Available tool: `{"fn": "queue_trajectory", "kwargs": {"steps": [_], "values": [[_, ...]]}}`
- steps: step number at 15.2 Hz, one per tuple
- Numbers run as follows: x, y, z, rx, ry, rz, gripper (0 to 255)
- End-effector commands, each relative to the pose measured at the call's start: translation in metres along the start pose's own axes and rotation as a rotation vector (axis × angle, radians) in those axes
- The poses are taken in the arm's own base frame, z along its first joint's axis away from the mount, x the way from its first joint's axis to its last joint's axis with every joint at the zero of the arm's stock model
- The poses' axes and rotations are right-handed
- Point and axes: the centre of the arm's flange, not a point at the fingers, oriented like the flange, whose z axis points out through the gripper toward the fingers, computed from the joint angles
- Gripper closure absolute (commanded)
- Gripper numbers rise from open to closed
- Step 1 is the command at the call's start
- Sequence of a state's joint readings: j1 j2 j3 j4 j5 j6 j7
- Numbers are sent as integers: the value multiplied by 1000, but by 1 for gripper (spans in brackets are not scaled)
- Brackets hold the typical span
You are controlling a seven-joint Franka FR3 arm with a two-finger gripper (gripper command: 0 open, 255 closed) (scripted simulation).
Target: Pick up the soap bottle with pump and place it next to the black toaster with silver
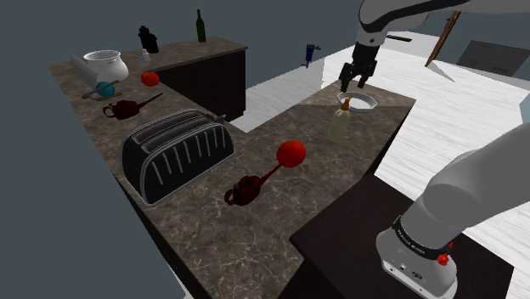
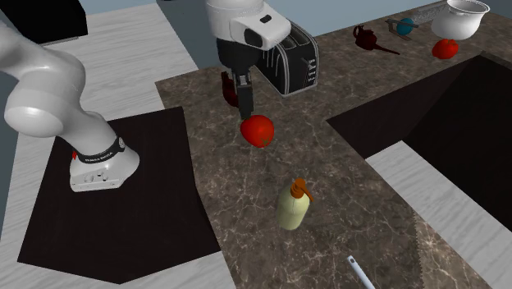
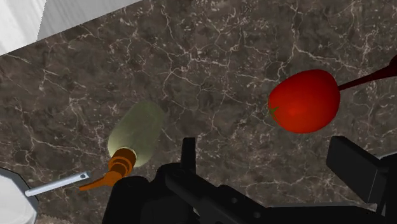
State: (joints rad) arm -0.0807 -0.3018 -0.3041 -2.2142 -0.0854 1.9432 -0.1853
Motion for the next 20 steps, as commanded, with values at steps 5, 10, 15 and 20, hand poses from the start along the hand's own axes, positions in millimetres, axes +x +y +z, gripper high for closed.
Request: {"fn": "queue_trajectory", "kwargs": {"steps": [5,10,15,20], "values": [[46,61,42,20,-38,43,0],[81,110,78,37,-70,78,0],[113,160,117,55,-102,114,0],[112,161,139,56,-103,115,0]]}}
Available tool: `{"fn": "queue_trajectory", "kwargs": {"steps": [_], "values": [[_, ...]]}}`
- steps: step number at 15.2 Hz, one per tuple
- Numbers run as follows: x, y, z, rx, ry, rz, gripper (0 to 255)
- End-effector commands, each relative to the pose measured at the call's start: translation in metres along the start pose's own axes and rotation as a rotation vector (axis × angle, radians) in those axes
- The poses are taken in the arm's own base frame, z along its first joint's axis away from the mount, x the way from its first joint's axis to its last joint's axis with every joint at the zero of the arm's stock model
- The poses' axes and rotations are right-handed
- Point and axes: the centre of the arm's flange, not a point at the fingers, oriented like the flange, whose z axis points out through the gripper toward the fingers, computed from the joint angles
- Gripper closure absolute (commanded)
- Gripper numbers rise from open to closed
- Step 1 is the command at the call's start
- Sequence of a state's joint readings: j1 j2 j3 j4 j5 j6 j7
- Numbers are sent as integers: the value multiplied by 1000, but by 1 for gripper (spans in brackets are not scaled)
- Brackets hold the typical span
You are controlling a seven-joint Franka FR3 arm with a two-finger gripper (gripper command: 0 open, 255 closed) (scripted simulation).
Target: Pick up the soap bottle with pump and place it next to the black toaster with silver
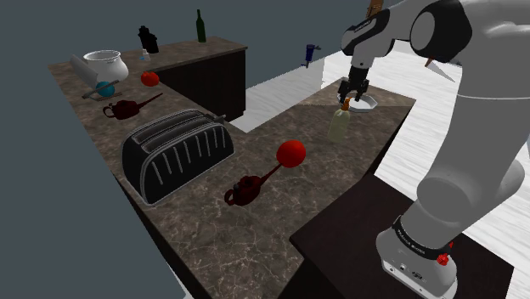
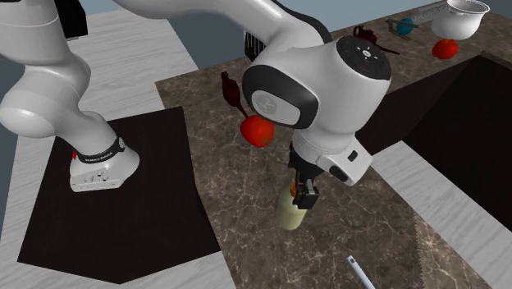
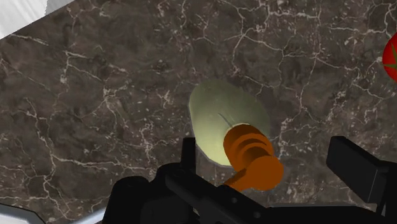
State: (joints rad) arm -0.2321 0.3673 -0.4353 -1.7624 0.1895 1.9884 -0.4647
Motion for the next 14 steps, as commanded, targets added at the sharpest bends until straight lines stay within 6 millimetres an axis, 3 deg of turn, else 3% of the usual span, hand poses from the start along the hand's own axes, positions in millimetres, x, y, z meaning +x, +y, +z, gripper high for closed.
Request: {"fn": "queue_trajectory", "kwargs": {"steps": [1,3,11,12,14], "values": [[1,1,11,0,0,0,0],[1,1,25,0,0,0,0],[1,1,25,0,0,0,0],[1,1,25,0,0,0,255],[1,1,25,0,0,0,255]]}}
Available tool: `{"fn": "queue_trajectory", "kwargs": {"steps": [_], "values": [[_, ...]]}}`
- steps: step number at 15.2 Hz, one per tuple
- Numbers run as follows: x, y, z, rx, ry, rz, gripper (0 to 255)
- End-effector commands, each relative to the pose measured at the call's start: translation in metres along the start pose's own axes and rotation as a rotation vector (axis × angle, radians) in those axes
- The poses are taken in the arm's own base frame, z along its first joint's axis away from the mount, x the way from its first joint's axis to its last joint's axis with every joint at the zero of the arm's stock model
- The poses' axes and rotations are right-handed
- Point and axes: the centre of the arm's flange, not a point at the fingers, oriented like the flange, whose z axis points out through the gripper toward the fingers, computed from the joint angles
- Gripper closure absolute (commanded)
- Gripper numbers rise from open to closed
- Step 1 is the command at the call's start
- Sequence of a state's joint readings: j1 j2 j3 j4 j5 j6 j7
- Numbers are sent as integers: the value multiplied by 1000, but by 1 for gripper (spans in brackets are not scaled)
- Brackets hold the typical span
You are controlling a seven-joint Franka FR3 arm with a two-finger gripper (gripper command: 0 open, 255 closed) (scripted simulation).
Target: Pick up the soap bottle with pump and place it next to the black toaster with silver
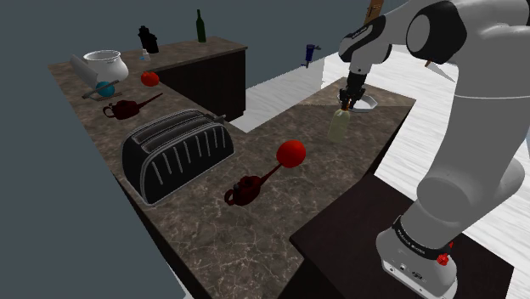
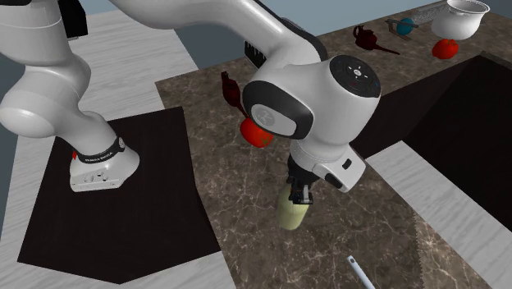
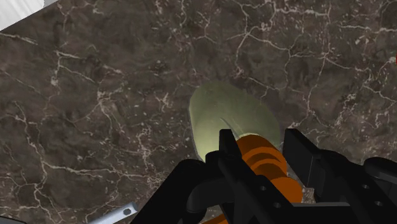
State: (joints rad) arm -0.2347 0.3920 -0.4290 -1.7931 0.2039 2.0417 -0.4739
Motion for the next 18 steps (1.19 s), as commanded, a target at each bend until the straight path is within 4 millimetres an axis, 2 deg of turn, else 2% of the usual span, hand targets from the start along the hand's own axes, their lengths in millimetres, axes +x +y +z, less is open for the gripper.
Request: {"fn": "queue_trajectory", "kwargs": {"steps": [1,7,18], "values": [[0,0,0,0,0,0,255],[0,0,0,0,0,0,255],[-5,-3,-58,0,0,0,255]]}}
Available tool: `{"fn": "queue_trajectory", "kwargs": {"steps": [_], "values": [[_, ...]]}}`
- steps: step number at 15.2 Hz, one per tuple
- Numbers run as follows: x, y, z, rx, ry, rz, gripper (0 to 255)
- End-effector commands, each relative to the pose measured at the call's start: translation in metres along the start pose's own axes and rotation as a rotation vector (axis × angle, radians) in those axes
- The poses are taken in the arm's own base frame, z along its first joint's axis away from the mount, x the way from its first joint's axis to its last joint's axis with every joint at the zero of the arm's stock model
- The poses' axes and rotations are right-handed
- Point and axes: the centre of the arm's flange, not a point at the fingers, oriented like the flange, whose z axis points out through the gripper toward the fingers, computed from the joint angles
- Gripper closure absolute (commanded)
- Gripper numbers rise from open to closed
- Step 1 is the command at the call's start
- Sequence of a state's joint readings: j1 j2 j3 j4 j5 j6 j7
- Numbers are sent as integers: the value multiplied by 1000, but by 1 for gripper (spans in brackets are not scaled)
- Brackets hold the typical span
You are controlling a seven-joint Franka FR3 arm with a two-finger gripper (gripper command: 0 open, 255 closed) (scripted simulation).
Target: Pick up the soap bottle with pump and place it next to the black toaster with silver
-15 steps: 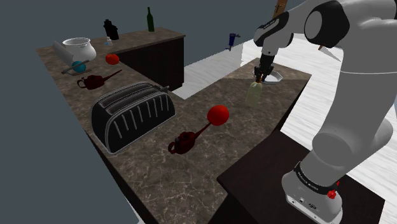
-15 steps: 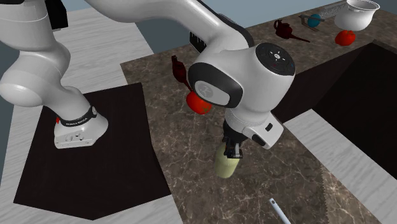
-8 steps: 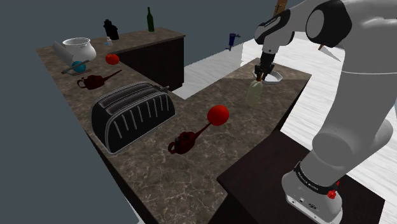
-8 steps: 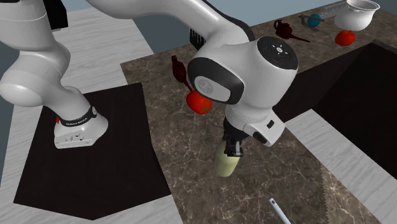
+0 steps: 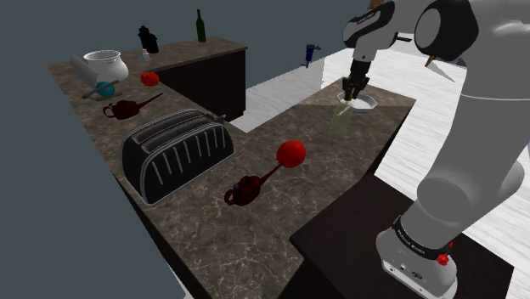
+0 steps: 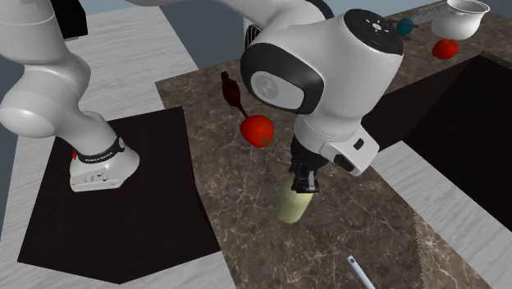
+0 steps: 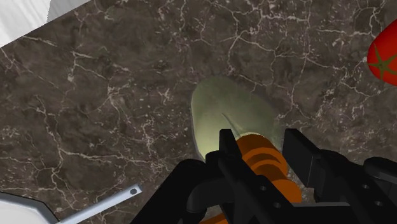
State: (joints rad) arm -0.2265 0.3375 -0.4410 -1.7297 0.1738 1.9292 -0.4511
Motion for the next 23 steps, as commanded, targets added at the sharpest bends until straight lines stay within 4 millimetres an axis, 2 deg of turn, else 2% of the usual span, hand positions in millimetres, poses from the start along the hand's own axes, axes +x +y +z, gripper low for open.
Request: {"fn": "queue_trajectory", "kwargs": {"steps": [1,23], "values": [[-1,0,-11,0,0,0,255],[-12,-6,-126,0,0,0,255]]}}
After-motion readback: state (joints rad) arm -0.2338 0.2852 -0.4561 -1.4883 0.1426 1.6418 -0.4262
